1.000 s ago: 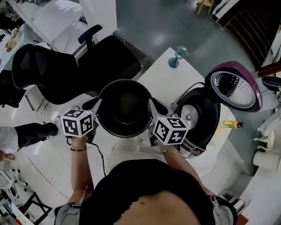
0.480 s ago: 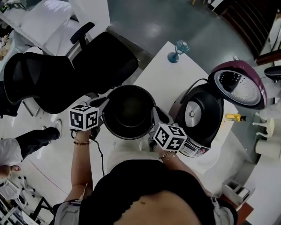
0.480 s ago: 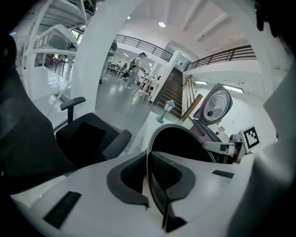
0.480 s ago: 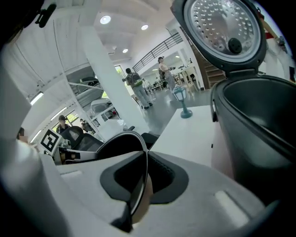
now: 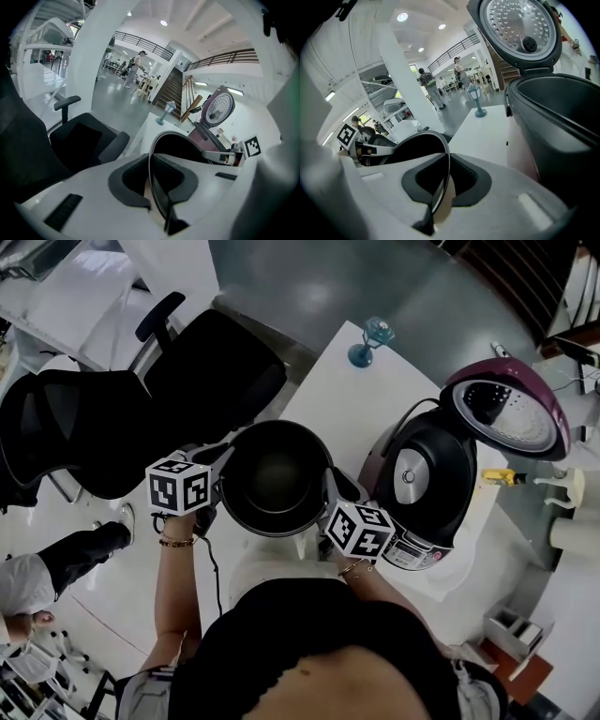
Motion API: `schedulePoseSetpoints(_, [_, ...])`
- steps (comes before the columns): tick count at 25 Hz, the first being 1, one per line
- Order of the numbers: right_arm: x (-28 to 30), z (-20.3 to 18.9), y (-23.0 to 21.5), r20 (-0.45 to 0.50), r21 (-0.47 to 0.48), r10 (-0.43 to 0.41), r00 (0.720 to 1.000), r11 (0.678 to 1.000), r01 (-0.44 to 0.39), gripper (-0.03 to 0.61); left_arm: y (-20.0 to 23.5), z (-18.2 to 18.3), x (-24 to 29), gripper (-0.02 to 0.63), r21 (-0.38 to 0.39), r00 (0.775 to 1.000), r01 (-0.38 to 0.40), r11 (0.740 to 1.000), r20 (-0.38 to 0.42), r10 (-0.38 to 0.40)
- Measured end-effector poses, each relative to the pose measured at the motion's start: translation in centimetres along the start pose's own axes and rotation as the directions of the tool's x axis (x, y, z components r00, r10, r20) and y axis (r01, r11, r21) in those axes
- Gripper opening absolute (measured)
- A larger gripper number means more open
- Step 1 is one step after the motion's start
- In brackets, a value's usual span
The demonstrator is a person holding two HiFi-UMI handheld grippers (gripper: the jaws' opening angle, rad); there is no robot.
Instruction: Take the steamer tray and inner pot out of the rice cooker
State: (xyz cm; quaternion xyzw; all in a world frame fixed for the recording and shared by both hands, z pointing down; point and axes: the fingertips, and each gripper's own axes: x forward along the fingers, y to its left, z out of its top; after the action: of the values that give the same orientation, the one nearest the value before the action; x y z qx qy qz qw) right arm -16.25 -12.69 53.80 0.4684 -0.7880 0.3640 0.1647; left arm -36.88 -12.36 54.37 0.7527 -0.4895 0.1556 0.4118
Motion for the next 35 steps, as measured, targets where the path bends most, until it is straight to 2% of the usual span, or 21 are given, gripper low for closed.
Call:
schedulePoseSetpoints(8, [0.2,0.2,0.1,0.014,-0.083,-0.024,1.0,0.996,0.025,0.03,-0.2,0.1,0.1,0.029,-0.04,0.999,0.029,0.999,0.041,-0.027])
schedulePoseSetpoints(10, [-0.2,0.5,0.6,0.036,-0.128,-0.014,0.999,0.992,0.019,0.09,-0.3,0.2,0.3,0.029,-0.051,0.998,0.035,0.998,0.049,-0.033])
schedulePoseSetpoints(13, [-1.0,1.6,1.4,0.084,-0.226,-0.022,0.996,0.973,0.04,0.164,-0.5,0.4,0.6,0.029,-0.064,0.998,0.027,0.998,0.062,-0.023])
schedulePoseSetpoints(20, [-4.3,6.4,4.0,0.267,-0.367,0.054,0.962,0.929,0.05,0.166,-1.5,1.2,2.1,0.031,-0.066,0.998,0.016,0.998,0.068,-0.011])
schedulePoseSetpoints(27, [-7.2,7.8,4.8,0.332,-0.332,0.12,0.936,0.943,-0.003,0.166,-3.3,2.2,4.5,0.031,-0.03,0.998,0.041,0.999,0.049,-0.04])
schedulePoseSetpoints(35, [-7.9,7.7,5.3,0.339,-0.363,0.154,0.928,0.932,-0.022,0.163,-4.6,3.0,6.2,0.031,-0.003,0.997,0.065,0.998,0.037,-0.065])
